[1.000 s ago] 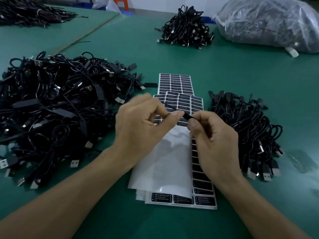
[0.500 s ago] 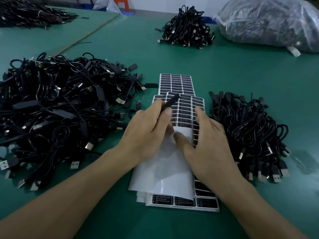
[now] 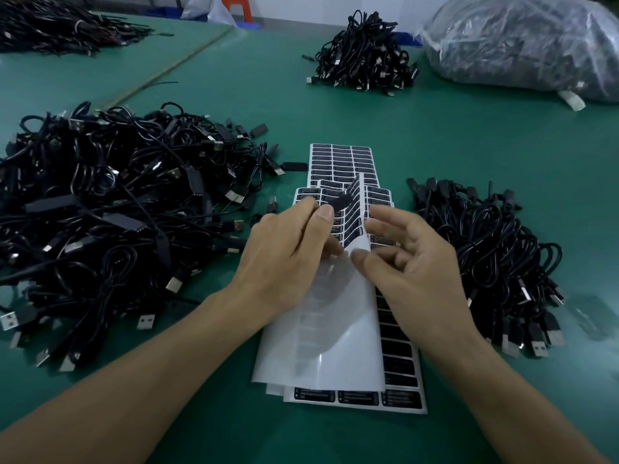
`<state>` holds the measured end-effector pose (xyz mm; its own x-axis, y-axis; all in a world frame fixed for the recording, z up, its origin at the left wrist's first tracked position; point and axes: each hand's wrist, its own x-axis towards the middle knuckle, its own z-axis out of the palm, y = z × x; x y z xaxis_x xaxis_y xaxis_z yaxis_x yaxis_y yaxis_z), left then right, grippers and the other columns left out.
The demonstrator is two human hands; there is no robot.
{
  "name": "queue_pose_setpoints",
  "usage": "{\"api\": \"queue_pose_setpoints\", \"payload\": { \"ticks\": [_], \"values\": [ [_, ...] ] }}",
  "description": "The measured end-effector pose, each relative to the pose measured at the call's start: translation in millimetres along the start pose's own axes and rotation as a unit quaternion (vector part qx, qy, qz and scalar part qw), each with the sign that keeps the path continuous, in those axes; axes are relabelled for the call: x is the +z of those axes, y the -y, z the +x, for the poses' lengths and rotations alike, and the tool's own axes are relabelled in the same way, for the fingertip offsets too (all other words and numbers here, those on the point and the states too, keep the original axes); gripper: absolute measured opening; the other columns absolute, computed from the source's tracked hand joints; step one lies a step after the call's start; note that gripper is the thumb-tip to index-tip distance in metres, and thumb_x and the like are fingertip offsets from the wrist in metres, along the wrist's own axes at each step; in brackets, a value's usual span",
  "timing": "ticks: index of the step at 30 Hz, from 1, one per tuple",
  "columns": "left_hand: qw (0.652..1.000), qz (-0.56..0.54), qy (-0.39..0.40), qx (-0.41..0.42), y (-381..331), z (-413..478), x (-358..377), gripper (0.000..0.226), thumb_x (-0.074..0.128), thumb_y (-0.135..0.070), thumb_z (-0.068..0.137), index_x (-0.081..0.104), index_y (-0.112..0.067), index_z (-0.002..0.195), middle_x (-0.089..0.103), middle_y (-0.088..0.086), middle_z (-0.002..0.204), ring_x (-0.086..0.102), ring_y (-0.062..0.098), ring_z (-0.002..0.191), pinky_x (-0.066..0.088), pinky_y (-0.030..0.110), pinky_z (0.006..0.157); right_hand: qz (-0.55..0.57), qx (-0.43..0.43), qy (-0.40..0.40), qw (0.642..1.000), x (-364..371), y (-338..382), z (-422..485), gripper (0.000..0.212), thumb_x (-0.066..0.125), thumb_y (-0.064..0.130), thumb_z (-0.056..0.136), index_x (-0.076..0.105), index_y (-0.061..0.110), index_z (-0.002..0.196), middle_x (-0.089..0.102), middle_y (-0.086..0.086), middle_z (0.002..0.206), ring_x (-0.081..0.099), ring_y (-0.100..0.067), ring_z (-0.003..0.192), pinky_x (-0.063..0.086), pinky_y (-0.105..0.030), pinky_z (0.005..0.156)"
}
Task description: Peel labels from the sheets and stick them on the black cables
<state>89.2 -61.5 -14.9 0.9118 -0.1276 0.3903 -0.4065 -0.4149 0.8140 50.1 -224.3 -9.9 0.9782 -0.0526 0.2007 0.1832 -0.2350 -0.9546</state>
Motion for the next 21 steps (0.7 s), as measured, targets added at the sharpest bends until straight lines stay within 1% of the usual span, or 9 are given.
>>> {"api": "queue_pose_setpoints", "payload": {
  "ticks": [2, 5, 8, 9, 11, 13, 15, 17, 21],
  "values": [
    [1.0, 0.008, -0.003, 0.004, -0.5, -0.1, -0.6, 0.048, 0.032, -0.047, 0.096, 0.055, -0.012, 0.072, 0.074, -0.007, 0.07, 0.069, 0.009, 0.063, 0.056, 0.044, 0.067, 0.022, 0.007, -0.016, 1.0, 0.4, -1.2, 0.9, 0.044, 0.078, 0.009, 0.084, 0.062, 0.041, 0.11, 0.072, 0.012, 0.099, 0.071, -0.005, 0.083, 0.054, -0.014, 0.072],
    [1.0, 0.025, 0.002, 0.015, -3.4, -0.6, -0.9, 0.051, 0.032, -0.046, 0.096, 0.059, -0.009, 0.072, 0.072, -0.007, 0.069, 0.069, 0.009, 0.064, 0.055, 0.043, 0.066, 0.031, 0.014, -0.022, 0.999, 1.4, -2.5, 1.6, 0.038, 0.078, 0.011, 0.084, 0.063, 0.037, 0.107, 0.073, 0.011, 0.09, 0.071, -0.008, 0.08, 0.054, -0.016, 0.071],
    [1.0, 0.015, 0.001, 0.021, -5.6, -0.6, -1.1, 0.054, 0.034, -0.044, 0.095, 0.063, -0.004, 0.074, 0.071, -0.006, 0.069, 0.067, 0.015, 0.065, 0.053, 0.045, 0.065, 0.024, 0.023, -0.02, 0.999, 1.2, -3.3, 1.8, 0.041, 0.078, 0.011, 0.084, 0.061, 0.04, 0.109, 0.074, 0.01, 0.09, 0.071, -0.008, 0.079, 0.056, -0.018, 0.07],
    [1.0, 0.016, 0.002, 0.021, -5.8, -0.5, -1.3, 0.053, 0.037, -0.044, 0.094, 0.063, -0.002, 0.076, 0.07, -0.004, 0.067, 0.066, 0.018, 0.064, 0.052, 0.045, 0.064, 0.027, 0.025, -0.017, 0.999, 0.8, -3.6, 1.8, 0.044, 0.078, 0.01, 0.083, 0.061, 0.04, 0.109, 0.074, 0.011, 0.091, 0.071, -0.009, 0.078, 0.055, -0.017, 0.068],
    [0.999, 0.038, 0.002, 0.031, -6.5, -1.3, -1.3, 0.044, 0.05, -0.04, 0.092, 0.06, 0.001, 0.078, 0.066, -0.001, 0.063, 0.06, 0.021, 0.058, 0.049, 0.044, 0.058, 0.035, 0.028, -0.013, 0.999, 0.0, -4.3, 1.7, 0.047, 0.077, 0.006, 0.083, 0.06, 0.04, 0.111, 0.074, 0.012, 0.092, 0.071, -0.009, 0.078, 0.055, -0.017, 0.067],
    [0.998, 0.052, 0.005, 0.036, -8.2, -2.4, -0.5, 0.037, 0.064, -0.033, 0.085, 0.057, 0.003, 0.08, 0.068, -0.007, 0.067, 0.062, 0.016, 0.058, 0.051, 0.043, 0.057, 0.04, 0.027, -0.009, 0.999, -0.3, -4.0, 1.3, 0.047, 0.076, 0.005, 0.083, 0.061, 0.038, 0.112, 0.075, 0.011, 0.093, 0.072, -0.01, 0.079, 0.056, -0.018, 0.068],
    [0.998, 0.057, 0.008, 0.03, -8.6, -2.3, -0.2, 0.035, 0.073, -0.028, 0.079, 0.057, 0.003, 0.081, 0.074, -0.012, 0.077, 0.069, 0.01, 0.066, 0.055, 0.041, 0.06, 0.036, 0.021, -0.005, 0.999, 0.2, -3.9, 1.0, 0.043, 0.074, 0.005, 0.085, 0.062, 0.037, 0.111, 0.076, 0.009, 0.091, 0.073, -0.01, 0.084, 0.059, -0.023, 0.073],
    [0.998, 0.061, 0.003, 0.027, -8.1, -2.2, 0.3, 0.033, 0.078, -0.025, 0.077, 0.057, 0.0, 0.081, 0.074, -0.015, 0.079, 0.069, 0.004, 0.068, 0.056, 0.039, 0.062, 0.019, 0.011, -0.003, 1.0, 1.2, -3.6, 0.6, 0.039, 0.071, 0.004, 0.088, 0.063, 0.036, 0.11, 0.077, 0.009, 0.089, 0.073, -0.01, 0.086, 0.06, -0.028, 0.076],
    [0.998, 0.057, -0.002, 0.018, -8.1, -2.4, -0.6, 0.032, 0.082, -0.025, 0.075, 0.059, -0.003, 0.082, 0.074, -0.017, 0.077, 0.069, 0.005, 0.066, 0.056, 0.037, 0.062, -0.004, -0.001, -0.003, 1.0, 2.9, -3.6, -0.1, 0.04, 0.066, 0.003, 0.092, 0.061, 0.038, 0.112, 0.077, 0.01, 0.088, 0.073, -0.01, 0.085, 0.062, -0.036, 0.077]
  ]
}}
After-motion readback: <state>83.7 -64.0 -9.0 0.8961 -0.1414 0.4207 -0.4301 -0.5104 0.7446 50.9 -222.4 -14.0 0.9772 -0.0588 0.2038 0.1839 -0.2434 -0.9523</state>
